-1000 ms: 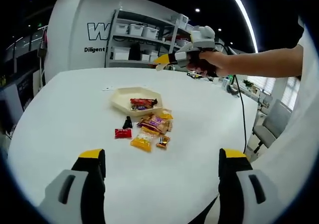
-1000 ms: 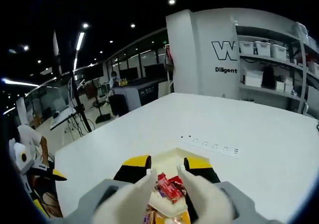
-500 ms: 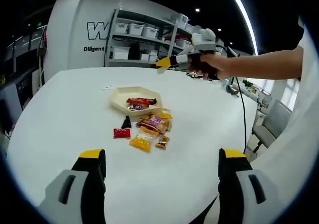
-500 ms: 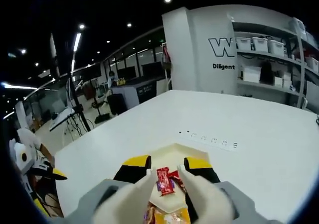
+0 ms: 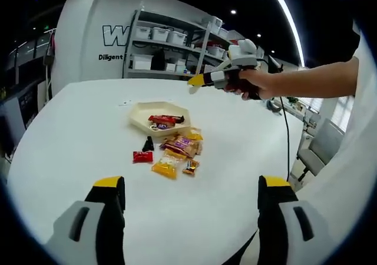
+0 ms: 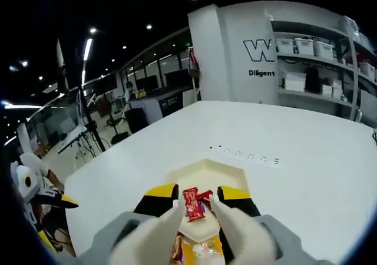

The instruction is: Place the target food into the container with the food tongs after gripping and lifting it, then release it inside without dropping or visibly crushing the food.

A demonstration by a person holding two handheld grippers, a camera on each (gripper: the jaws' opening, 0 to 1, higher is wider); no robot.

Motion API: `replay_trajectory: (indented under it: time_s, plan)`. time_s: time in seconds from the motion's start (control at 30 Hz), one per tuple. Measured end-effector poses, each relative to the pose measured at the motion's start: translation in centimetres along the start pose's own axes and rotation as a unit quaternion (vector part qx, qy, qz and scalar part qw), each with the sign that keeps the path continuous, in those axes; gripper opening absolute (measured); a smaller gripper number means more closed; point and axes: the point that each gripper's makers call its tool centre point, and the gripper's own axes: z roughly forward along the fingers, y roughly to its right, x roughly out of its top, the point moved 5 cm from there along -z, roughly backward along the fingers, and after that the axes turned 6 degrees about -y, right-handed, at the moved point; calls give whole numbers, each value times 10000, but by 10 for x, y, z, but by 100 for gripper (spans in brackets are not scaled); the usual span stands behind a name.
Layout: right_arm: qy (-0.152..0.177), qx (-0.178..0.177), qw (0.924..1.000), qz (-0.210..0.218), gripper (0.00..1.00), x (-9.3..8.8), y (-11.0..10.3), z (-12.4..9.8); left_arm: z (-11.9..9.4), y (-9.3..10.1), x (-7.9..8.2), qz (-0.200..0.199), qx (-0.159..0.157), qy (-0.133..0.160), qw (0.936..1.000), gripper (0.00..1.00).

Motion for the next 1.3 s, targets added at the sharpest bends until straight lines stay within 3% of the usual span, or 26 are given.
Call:
replay_trajectory:
  time_s: [0.5,0.83,1.3]
  plan:
    - [-452,125,9988,172,21,-55,-18,2,-5,1,-4,-50,11,-20,10000,91]
    - [-614,222,9978,146,21,-70,-26,5,-8,-1,-4,-41,36,-15,10000,91]
    - [-1032,360,9939,127,22,-107,-41,12,-12,-1,-10,-78,42,-56,9999,91]
